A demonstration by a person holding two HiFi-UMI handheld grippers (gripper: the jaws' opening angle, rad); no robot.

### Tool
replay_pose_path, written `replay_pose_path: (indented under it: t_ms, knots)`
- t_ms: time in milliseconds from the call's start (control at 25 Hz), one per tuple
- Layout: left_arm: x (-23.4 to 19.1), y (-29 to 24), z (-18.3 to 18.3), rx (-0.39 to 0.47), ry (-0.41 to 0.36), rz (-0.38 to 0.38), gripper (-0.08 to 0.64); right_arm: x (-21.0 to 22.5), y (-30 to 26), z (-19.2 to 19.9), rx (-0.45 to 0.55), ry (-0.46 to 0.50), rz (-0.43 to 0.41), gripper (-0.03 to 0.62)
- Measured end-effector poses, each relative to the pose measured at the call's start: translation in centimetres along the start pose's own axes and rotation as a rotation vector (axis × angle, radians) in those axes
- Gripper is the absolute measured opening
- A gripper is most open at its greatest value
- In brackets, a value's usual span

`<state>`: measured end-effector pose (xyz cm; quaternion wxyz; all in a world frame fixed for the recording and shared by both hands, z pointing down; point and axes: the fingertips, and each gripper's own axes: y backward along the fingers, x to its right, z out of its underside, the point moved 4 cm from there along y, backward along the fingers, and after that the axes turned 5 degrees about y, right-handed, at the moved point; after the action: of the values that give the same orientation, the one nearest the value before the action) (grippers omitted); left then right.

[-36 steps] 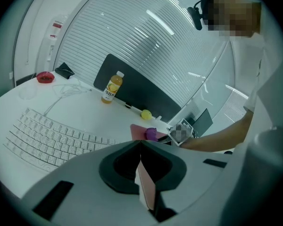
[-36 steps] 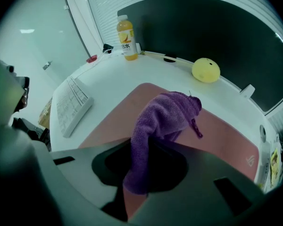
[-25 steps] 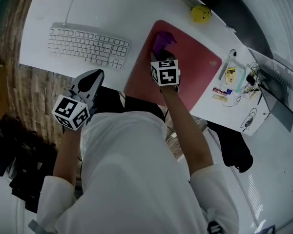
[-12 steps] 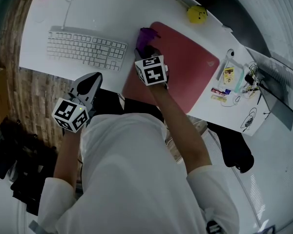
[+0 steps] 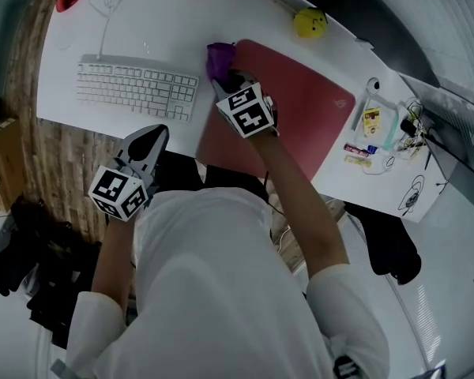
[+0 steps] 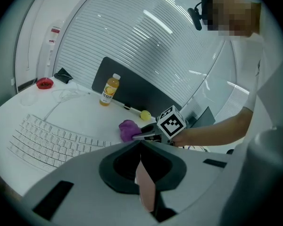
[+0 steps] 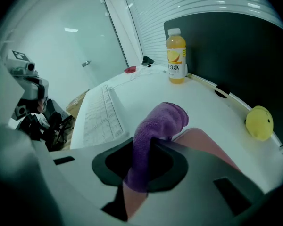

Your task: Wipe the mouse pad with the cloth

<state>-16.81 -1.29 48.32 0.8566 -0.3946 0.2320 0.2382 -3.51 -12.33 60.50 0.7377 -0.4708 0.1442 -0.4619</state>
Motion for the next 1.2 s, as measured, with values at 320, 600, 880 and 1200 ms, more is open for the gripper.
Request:
replay_pose_path:
  t_ms: [320,600,880,1200]
  knots:
    - [1.8,-1.4,2.0,-0.058,-0.009,0.003,0.018,6.2,1.1,4.2,-0.01,-0.067,0.097,0.083]
    - [4.0,-3.1,2.3,-0.077,-0.033,0.018,0.018,10.2,3.5,7.8,0.002,-0.176,0.172,0.082]
    - [6.4,-4.6,3.0,-0.099,-0.061,0.037,0.018,12.5,6.0,11.4,0.016,-0.243,0.225,0.083]
    - [8.9,-5.8,3.8,-0.115,-0.086,0.053,0.018,14.7,9.2,16.2,0.025,-0.334,0.291,0.083]
